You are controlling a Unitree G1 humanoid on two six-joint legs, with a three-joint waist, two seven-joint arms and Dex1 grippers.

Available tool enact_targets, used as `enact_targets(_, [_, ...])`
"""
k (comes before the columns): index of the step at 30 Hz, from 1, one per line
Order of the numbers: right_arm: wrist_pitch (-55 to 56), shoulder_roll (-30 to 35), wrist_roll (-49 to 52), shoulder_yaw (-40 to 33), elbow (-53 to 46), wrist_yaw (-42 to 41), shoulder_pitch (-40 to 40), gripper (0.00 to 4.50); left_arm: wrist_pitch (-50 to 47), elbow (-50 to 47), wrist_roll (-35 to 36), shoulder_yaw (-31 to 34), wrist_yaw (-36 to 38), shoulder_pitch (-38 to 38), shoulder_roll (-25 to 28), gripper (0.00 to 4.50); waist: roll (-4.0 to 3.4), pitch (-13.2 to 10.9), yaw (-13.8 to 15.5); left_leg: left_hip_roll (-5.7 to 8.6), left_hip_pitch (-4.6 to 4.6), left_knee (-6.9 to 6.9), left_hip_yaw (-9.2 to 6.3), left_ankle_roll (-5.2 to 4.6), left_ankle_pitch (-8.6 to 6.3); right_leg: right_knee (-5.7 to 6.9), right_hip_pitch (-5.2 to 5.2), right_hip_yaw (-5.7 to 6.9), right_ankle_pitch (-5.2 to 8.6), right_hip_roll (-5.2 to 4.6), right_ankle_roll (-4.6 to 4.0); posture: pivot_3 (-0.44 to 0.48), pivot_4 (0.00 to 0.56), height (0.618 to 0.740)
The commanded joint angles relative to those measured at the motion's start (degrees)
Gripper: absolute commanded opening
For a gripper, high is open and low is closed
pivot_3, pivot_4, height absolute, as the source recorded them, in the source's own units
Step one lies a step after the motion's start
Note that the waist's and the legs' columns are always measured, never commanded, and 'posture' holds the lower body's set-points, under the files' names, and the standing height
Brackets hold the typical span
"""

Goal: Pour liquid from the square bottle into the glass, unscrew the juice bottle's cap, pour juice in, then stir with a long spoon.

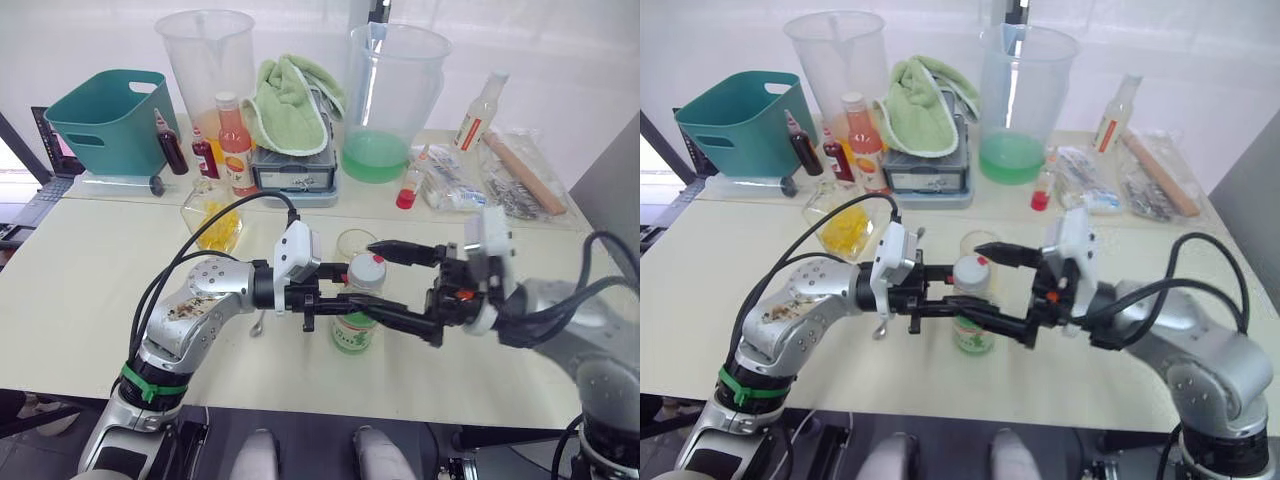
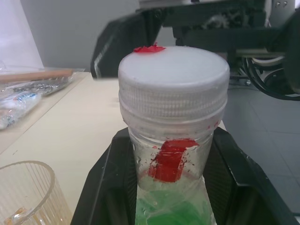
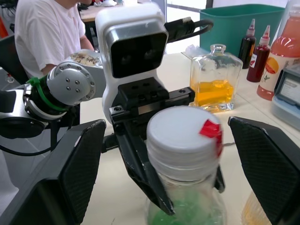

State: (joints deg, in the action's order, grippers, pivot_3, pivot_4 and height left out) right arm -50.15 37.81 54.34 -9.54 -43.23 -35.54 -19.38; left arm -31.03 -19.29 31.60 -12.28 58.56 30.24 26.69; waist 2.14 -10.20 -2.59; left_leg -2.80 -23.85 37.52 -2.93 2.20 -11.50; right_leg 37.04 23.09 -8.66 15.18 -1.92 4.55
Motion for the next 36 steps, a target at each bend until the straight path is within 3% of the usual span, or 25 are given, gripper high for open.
enact_targets(1, [1.5,-0.1,-1.5,0.7,-1.5,3.5,-1.1,4.44,-0.9,0.7,0.1,-2.5,1.8,-0.5,-0.1,1.46,0.00,0.0,0.0,0.00,0.00,0.00,0.00,0.00,0.00,0.00,0.00,0.00,0.00,0.00,0.00,0.000,0.150,0.727])
enact_targets(3, [2.0,-0.2,-1.7,1.0,-1.5,4.3,-1.2,4.44,-1.0,0.8,0.1,-2.4,1.8,-0.3,-0.1,1.46,0.00,0.0,0.0,0.00,0.00,-0.02,-0.01,0.00,0.00,0.00,0.02,0.01,0.01,0.00,-0.01,0.000,0.150,0.727])
enact_targets(6, [2.9,0.1,-1.9,1.4,-1.2,4.4,-1.4,3.69,-1.1,1.1,0.0,-2.3,1.7,0.0,-0.1,1.46,0.00,0.0,0.0,0.00,0.00,-0.08,-0.01,0.00,0.00,-0.02,0.02,0.01,0.01,0.00,-0.03,0.000,0.150,0.727])
enact_targets(11, [4.0,1.4,-1.6,2.4,0.8,0.8,-2.6,1.97,-1.2,1.5,0.0,-2.1,1.6,0.3,-0.2,1.46,0.00,0.0,0.0,0.00,0.00,-0.11,-0.01,0.00,0.00,-0.02,0.02,0.01,0.02,0.00,-0.04,0.000,0.150,0.727])
enact_targets(13, [4.3,2.7,-1.4,3.0,2.1,-2.4,-3.3,1.73,-1.4,1.5,0.1,-2.0,1.3,0.3,-0.2,1.46,0.00,0.0,0.0,0.00,0.01,-0.10,-0.01,0.00,0.00,-0.02,0.02,0.01,0.02,0.00,-0.04,0.000,0.150,0.727])
enact_targets(22, [15.5,7.0,-10.8,12.9,18.7,-27.7,-12.4,1.73,-2.3,0.7,0.2,-1.6,0.0,-0.3,-0.1,1.46,0.00,0.0,0.0,-0.01,0.08,-0.11,0.00,0.00,0.00,-0.04,-0.02,0.02,0.02,0.01,-0.04,0.000,0.150,0.727])
enact_targets(29, [18.3,6.3,-14.6,19.9,35.3,-47.6,-28.2,1.73,-2.5,-1.2,0.0,-0.9,-1.6,-2.2,1.1,1.46,-0.01,0.0,-0.1,-0.01,0.11,-0.14,-0.01,0.00,0.00,-0.02,-0.03,0.03,0.01,0.01,-0.06,0.000,0.150,0.727])
enact_targets(31, [18.7,6.1,-15.9,20.3,37.4,-49.2,-30.1,2.76,-2.3,-1.4,-0.2,-0.7,-2.1,-2.6,1.2,1.46,-0.02,0.0,0.0,-0.02,0.09,-0.16,-0.01,0.00,0.00,-0.02,0.01,0.03,-0.01,0.01,-0.09,0.000,0.150,0.727])
enact_targets(36, [16.6,5.9,-15.2,17.4,37.6,-47.9,-30.1,4.41,-2.0,-1.6,-0.2,-0.8,-2.3,-2.8,1.1,1.46,-0.01,0.0,0.1,-0.01,0.04,-0.24,-0.03,0.00,0.00,-0.04,0.03,0.10,-0.06,-0.03,-0.25,0.000,0.150,0.727])
